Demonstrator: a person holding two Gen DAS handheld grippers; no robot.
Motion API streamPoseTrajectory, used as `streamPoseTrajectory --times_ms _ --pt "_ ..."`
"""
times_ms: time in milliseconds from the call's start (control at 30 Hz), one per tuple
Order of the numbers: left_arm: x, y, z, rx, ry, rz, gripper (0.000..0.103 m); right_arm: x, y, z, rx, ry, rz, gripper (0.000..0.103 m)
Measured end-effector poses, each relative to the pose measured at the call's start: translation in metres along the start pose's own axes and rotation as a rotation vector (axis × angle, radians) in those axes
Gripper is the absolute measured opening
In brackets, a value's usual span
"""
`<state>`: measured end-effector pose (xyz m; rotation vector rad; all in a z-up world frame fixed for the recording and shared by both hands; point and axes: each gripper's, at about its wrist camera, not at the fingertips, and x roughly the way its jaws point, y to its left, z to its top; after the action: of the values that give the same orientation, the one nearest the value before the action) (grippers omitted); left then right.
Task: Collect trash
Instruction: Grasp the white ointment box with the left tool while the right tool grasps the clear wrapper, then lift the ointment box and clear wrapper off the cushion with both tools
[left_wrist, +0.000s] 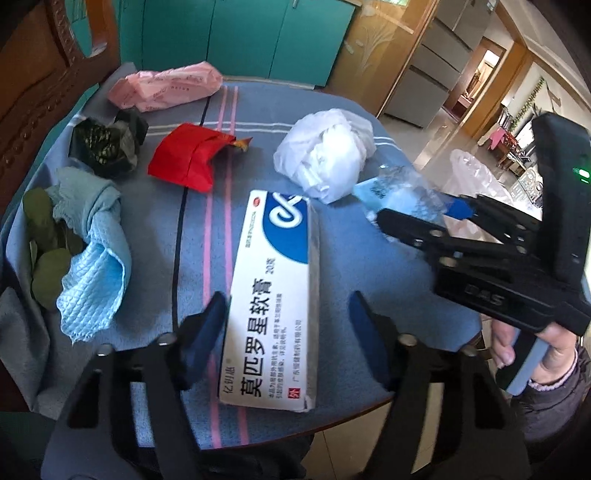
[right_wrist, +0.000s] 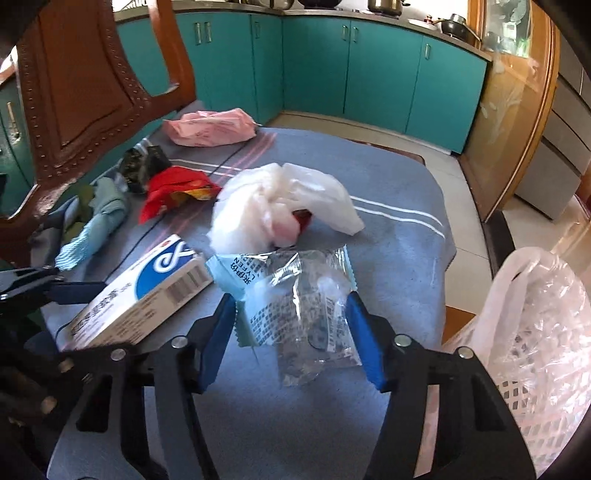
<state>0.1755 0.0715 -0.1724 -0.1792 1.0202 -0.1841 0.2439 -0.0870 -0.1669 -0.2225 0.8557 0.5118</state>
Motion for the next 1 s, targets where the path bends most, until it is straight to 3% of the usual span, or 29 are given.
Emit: streamPoseTrajectory --times_ms 33,233,467,1000 --pt "0.002 0.001 -0.001 -0.005 0.004 0.000 0.054 -0.003 0.001 -0.001 0.002 -0.004 0.010 0.059" --pt "0.002 0.006 -0.004 0.007 -0.006 0.007 0.042 -0.026 0.003 -0.008 0.027 -0.033 0.040 0.059" --pt "-0.012 0.000 -0.010 0.029 -0.045 0.080 0.041 -0.044 0.005 -0.022 0.036 -0.052 0.047 0.059" --pt "-0.047 -0.011 -0.019 0.027 -0.122 0.084 0.041 -0.070 0.028 -0.030 -0.001 -0.086 0.061 0.059"
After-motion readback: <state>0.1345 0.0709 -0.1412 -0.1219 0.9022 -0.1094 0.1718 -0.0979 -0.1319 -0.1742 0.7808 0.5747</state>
